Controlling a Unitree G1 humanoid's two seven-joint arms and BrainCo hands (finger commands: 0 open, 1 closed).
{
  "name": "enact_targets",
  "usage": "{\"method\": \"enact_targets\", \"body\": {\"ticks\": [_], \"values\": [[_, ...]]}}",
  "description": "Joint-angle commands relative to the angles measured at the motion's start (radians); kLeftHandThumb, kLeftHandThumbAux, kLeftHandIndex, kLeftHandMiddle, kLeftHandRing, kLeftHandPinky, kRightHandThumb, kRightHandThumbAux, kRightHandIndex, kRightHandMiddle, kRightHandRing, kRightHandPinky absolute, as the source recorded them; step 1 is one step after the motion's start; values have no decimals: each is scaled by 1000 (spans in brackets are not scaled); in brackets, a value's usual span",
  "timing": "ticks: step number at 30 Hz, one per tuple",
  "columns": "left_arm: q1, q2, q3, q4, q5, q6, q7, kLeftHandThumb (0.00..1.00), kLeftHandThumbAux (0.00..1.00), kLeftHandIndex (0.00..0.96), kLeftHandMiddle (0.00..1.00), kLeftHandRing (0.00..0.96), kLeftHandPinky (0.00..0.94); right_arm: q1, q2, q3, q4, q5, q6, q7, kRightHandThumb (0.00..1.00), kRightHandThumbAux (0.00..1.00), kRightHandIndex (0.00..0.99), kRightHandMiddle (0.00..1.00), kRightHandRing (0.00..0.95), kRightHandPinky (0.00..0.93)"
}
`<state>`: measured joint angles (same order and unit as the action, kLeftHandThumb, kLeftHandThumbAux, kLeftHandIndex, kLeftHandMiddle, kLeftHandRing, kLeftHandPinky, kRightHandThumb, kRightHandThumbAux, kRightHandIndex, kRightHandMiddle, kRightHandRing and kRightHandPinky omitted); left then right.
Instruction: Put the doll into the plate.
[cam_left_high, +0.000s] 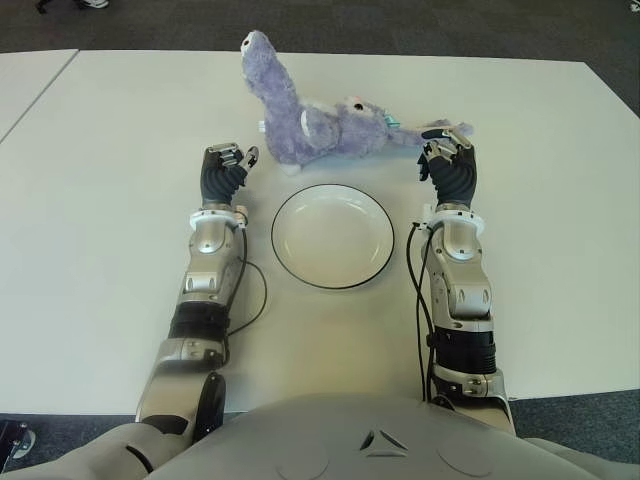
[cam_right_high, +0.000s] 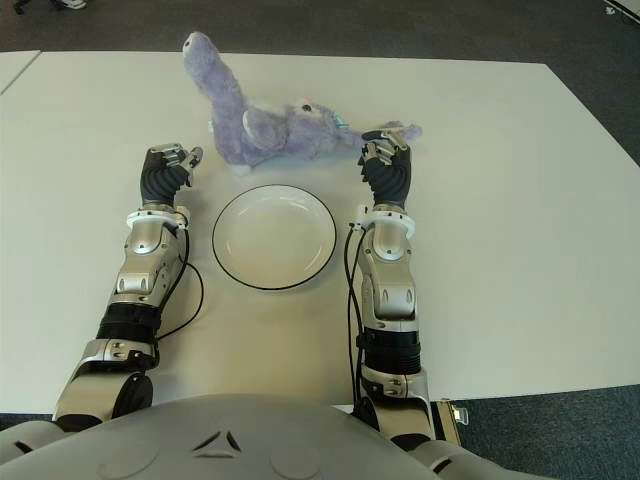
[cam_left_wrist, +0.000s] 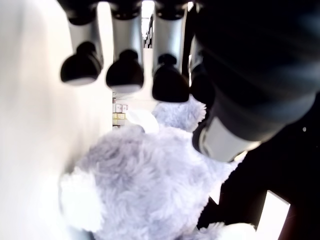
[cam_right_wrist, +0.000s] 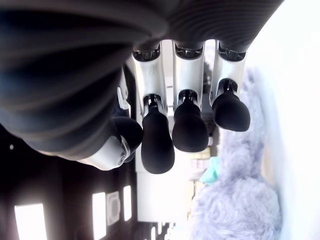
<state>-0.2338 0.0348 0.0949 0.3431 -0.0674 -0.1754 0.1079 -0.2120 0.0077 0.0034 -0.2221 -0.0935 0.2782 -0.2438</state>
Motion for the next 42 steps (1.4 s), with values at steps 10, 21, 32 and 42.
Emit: {"method": "enact_targets", "body": {"ticks": [10, 21, 32, 42], "values": [[102, -44, -11, 75, 10, 4, 4, 428, 766, 766, 844, 845, 827, -52, -108, 93, 126, -230, -142, -7, 836, 680, 382, 558, 654, 633], [97, -46, -10, 96, 12, -11, 2, 409, 775, 775, 846, 848, 829, -83, -228, 154, 170, -365, -222, 48, 831, 680, 380, 503, 496, 467], [81, -52, -4, 129, 4, -35, -1, 402, 780, 775, 839, 844, 817, -105, -291, 171, 200, -399, -281, 116, 709, 700, 417, 428, 434, 433], [70, -51, -2, 157, -5, -62, -6, 395, 785, 774, 831, 837, 804, -166, -372, 211, 265, -484, -344, 155, 600, 456, 216, 346, 354, 360]]}}
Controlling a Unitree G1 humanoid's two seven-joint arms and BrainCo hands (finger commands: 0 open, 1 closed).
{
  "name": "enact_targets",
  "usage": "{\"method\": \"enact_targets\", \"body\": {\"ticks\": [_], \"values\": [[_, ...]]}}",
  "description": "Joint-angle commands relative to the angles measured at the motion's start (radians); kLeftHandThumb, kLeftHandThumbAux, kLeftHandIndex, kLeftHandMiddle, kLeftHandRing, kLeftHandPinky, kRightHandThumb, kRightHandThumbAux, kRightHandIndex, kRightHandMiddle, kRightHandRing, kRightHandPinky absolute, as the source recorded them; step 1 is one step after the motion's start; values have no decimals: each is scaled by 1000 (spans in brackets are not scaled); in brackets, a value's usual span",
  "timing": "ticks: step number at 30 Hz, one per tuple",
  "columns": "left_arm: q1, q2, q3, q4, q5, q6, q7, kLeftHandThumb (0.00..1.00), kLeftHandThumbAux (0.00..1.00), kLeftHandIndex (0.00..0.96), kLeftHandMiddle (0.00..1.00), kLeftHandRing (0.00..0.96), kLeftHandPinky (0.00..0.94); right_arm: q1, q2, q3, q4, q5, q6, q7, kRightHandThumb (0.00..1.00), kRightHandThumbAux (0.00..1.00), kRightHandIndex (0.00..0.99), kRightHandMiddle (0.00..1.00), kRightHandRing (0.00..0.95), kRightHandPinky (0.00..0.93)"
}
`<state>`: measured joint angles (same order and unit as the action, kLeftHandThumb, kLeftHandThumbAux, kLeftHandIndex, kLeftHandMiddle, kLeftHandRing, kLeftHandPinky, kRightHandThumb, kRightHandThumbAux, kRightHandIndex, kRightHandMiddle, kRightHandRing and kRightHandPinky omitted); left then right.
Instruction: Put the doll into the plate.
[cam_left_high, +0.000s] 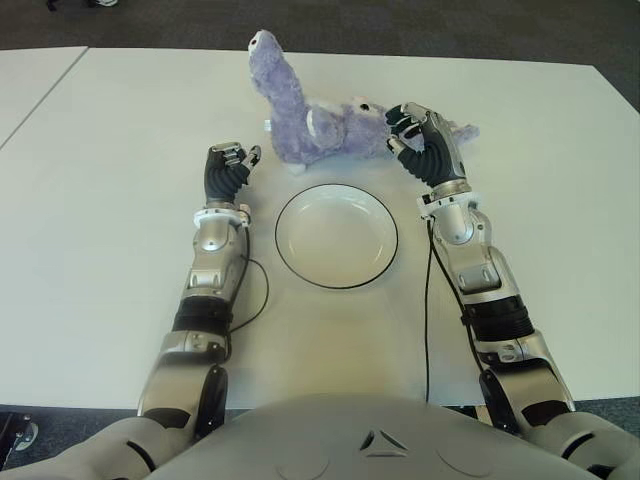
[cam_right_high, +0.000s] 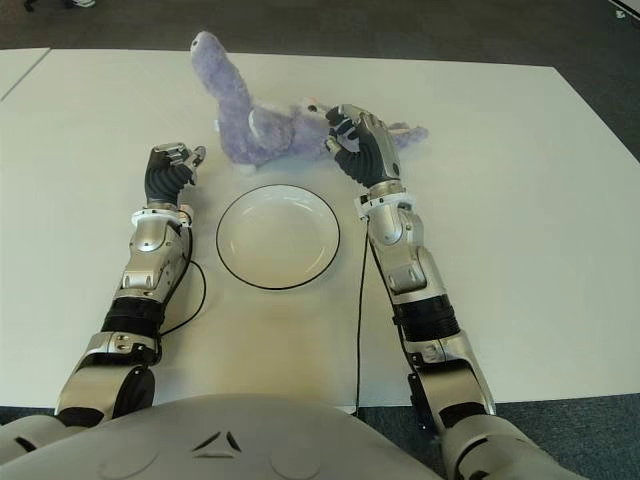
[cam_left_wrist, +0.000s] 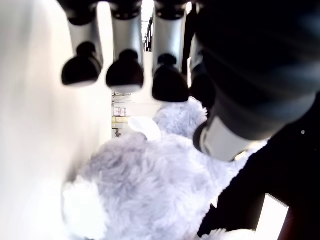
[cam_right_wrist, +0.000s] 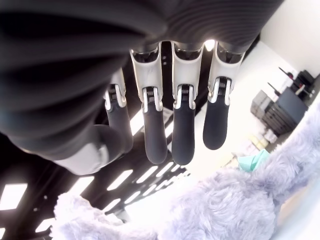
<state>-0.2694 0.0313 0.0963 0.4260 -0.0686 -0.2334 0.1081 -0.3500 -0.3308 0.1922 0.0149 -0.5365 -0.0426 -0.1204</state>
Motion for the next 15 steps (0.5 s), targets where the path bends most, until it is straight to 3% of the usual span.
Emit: {"method": "enact_targets", "body": {"ticks": [1, 15], "values": [[104, -47, -3, 76, -4, -5, -7, 395, 786, 774, 831, 837, 805, -34, -39, 26, 33, -48, -26, 35, 597, 454, 208, 342, 350, 356], [101, -43, -3, 85, -7, -16, -12, 385, 789, 773, 836, 844, 816, -97, -100, 65, 80, -170, -89, 15, 581, 426, 166, 323, 324, 314]]}}
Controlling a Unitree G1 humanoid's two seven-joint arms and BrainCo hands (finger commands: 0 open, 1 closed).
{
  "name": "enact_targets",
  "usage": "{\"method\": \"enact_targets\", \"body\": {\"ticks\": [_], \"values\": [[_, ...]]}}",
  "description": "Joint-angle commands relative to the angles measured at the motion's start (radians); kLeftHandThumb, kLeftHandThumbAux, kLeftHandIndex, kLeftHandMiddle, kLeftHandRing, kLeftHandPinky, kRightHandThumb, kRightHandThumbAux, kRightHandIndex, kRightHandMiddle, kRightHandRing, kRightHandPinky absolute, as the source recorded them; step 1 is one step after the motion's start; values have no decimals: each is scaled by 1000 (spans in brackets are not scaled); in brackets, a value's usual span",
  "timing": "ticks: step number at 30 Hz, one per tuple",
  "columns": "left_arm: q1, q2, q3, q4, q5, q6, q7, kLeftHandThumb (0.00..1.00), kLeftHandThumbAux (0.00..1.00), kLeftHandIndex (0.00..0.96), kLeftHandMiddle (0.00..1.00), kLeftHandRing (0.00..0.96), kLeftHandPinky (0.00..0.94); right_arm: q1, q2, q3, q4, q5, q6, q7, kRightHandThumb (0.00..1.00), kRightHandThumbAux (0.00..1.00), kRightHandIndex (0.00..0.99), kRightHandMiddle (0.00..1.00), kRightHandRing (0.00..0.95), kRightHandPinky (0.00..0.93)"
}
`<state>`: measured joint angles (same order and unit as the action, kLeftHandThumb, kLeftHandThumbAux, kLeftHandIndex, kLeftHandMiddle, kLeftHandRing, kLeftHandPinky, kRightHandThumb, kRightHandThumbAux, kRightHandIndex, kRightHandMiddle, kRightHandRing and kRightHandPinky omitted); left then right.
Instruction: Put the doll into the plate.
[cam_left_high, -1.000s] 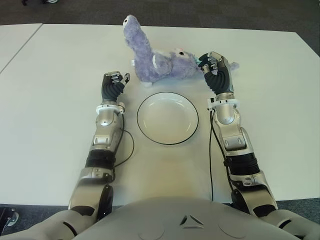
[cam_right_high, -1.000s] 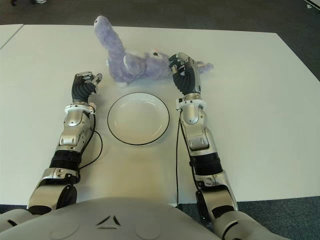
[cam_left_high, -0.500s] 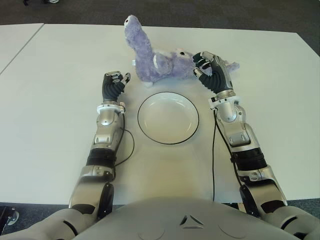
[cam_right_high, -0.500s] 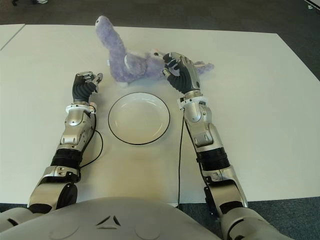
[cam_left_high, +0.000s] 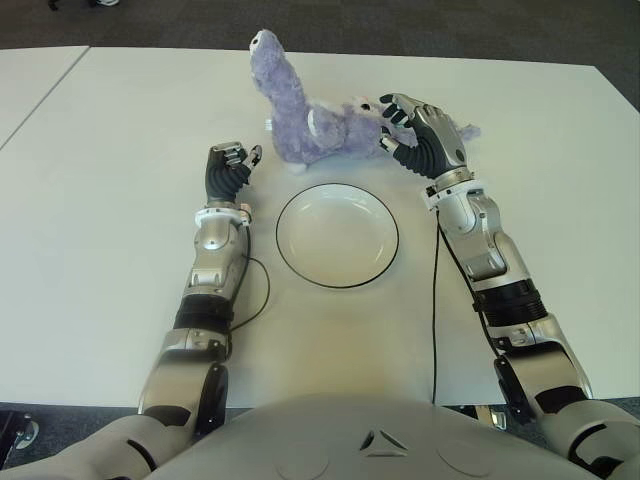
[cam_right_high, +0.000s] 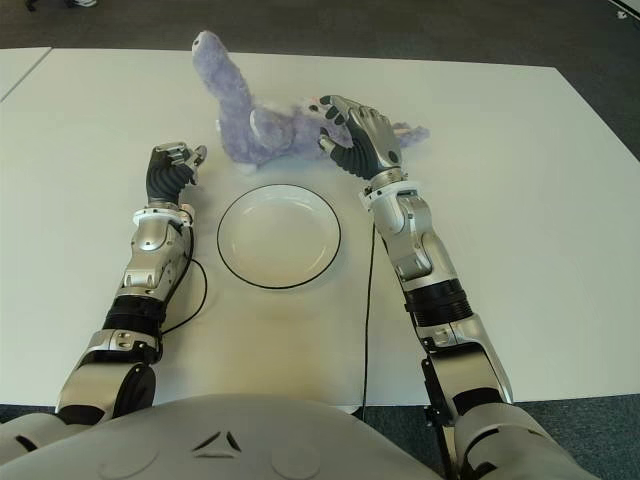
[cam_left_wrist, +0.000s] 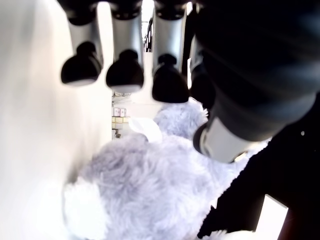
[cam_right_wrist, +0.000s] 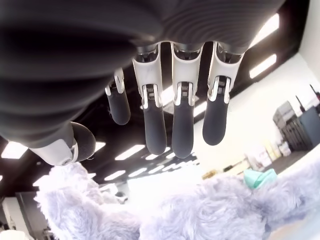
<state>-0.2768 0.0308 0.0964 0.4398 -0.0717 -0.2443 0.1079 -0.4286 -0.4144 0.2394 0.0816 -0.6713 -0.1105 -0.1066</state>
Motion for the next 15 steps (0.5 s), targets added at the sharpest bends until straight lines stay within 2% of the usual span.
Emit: {"method": "enact_targets", "body": {"ticks": [1, 3, 5, 6, 9, 15], "values": [[108, -42, -3, 72, -4, -6, -13, 385, 789, 773, 836, 844, 814, -22, -21, 22, 12, -44, -24, 6, 569, 420, 161, 306, 300, 286], [108, -42, -3, 73, -5, -7, -14, 384, 789, 773, 836, 843, 811, -26, -26, 25, 12, -54, -27, 10, 539, 405, 148, 264, 243, 218], [108, -42, -3, 73, -5, -5, -14, 384, 789, 773, 836, 843, 810, -35, -41, 34, 11, -68, -37, 24, 529, 401, 144, 250, 223, 195], [108, -41, -3, 72, -5, -4, -14, 384, 789, 773, 835, 842, 806, -41, -53, 41, 10, -78, -44, 35, 500, 382, 122, 183, 158, 134], [108, -42, -2, 71, -6, 0, -14, 384, 788, 773, 834, 840, 802, -54, -76, 52, 9, -93, -57, 69, 454, 349, 81, 80, 55, 46], [107, -44, -2, 69, -1, 2, -4, 389, 782, 776, 837, 844, 818, -101, -108, 62, 52, -84, -100, 125, 406, 264, 10, 8, 5, 4]]}}
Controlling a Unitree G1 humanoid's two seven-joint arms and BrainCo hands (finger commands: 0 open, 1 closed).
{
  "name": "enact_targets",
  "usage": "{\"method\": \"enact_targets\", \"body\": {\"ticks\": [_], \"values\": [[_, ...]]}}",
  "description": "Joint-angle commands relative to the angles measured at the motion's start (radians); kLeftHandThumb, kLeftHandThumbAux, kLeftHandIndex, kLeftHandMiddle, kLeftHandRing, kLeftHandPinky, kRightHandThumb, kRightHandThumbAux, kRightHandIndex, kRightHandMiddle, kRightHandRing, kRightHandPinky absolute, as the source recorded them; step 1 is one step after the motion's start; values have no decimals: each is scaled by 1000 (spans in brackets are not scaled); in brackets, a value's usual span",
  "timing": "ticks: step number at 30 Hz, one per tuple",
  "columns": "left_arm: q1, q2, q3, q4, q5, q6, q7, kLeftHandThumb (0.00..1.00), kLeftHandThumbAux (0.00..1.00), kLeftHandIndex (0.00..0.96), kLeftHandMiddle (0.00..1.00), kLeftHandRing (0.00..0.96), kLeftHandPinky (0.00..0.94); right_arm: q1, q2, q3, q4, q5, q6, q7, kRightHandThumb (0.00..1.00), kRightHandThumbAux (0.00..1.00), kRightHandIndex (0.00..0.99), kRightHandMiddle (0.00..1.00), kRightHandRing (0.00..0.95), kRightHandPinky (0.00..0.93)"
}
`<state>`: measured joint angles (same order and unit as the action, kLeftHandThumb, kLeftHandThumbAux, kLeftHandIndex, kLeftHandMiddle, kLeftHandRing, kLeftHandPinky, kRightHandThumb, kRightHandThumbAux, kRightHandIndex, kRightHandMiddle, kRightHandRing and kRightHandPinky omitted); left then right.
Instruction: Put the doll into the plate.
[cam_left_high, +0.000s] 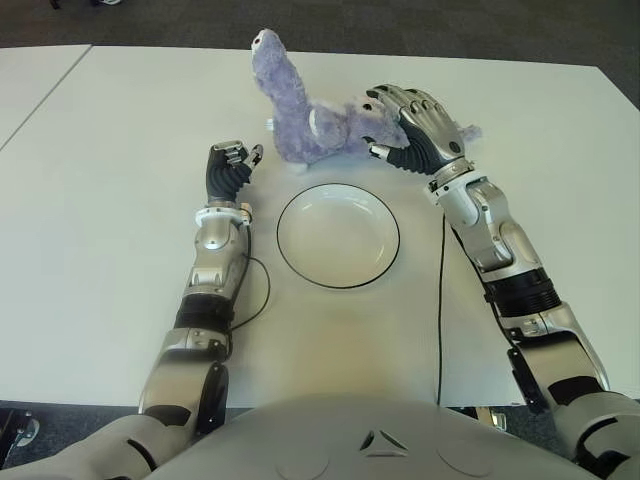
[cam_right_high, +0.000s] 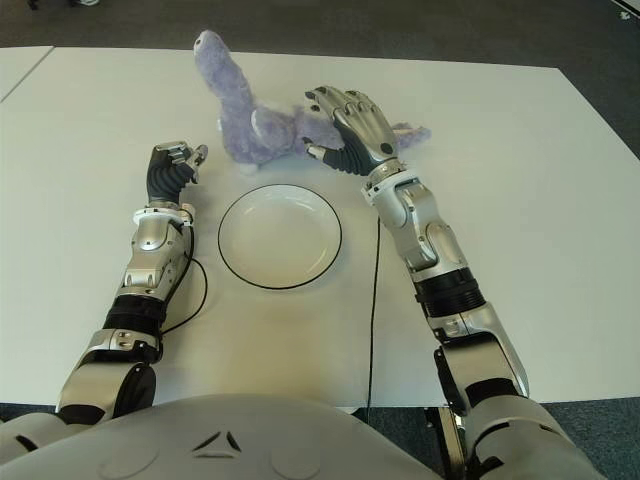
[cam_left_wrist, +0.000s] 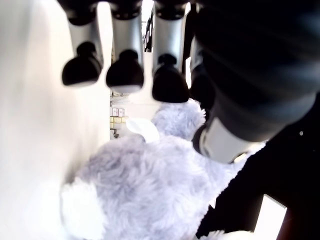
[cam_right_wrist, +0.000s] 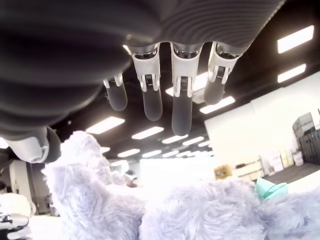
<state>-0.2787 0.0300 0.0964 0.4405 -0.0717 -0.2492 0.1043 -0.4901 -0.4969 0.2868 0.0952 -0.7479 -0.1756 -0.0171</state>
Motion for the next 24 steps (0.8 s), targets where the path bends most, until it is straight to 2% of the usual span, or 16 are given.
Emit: {"method": "enact_targets", "body": {"ticks": [1, 7, 11, 24], "values": [[109, -43, -2, 68, 0, 7, 0, 389, 781, 776, 838, 844, 819, -44, -29, 16, 45, -8, -41, 38, 404, 259, 8, 6, 4, 3], [112, -40, -1, 67, 1, 5, -2, 392, 781, 775, 838, 845, 817, -78, -47, 33, 90, -12, -68, 68, 391, 221, 0, 0, 0, 0], [113, -41, 0, 66, -3, 4, -5, 388, 784, 777, 839, 846, 824, -100, -65, 47, 104, -11, -70, 132, 393, 189, 0, 0, 0, 0], [110, -38, 0, 69, 2, 6, -2, 384, 788, 780, 841, 846, 812, -155, -75, 69, 146, -35, -35, 227, 424, 161, 0, 0, 0, 0]]}}
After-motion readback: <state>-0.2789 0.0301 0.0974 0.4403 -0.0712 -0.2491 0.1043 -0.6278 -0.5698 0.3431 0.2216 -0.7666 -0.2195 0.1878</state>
